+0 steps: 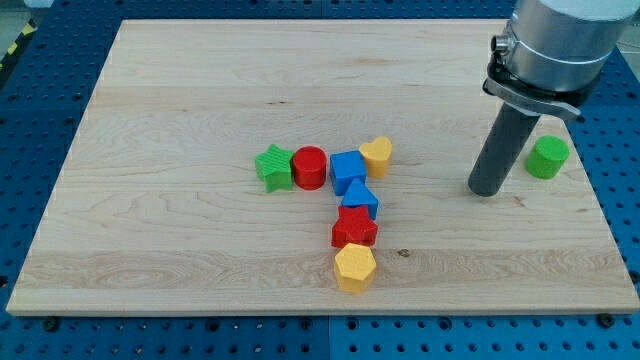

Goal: Move the yellow heart to the center

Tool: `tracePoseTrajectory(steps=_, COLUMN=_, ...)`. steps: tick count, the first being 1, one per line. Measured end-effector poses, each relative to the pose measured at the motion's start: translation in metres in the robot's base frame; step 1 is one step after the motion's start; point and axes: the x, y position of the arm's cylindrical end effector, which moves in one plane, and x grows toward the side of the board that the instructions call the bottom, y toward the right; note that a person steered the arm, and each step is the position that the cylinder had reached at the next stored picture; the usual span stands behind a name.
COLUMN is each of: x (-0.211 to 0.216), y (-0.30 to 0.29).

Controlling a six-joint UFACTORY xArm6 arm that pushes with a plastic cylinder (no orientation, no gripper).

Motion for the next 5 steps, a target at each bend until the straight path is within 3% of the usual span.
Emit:
tracePoseTrajectory(steps=2, x=0.008, y=-0.049)
tracePoseTrajectory(steps=4, x=-0.018, y=-0.113)
tracePoseTrajectory(steps=5, x=-0.018, y=-0.114)
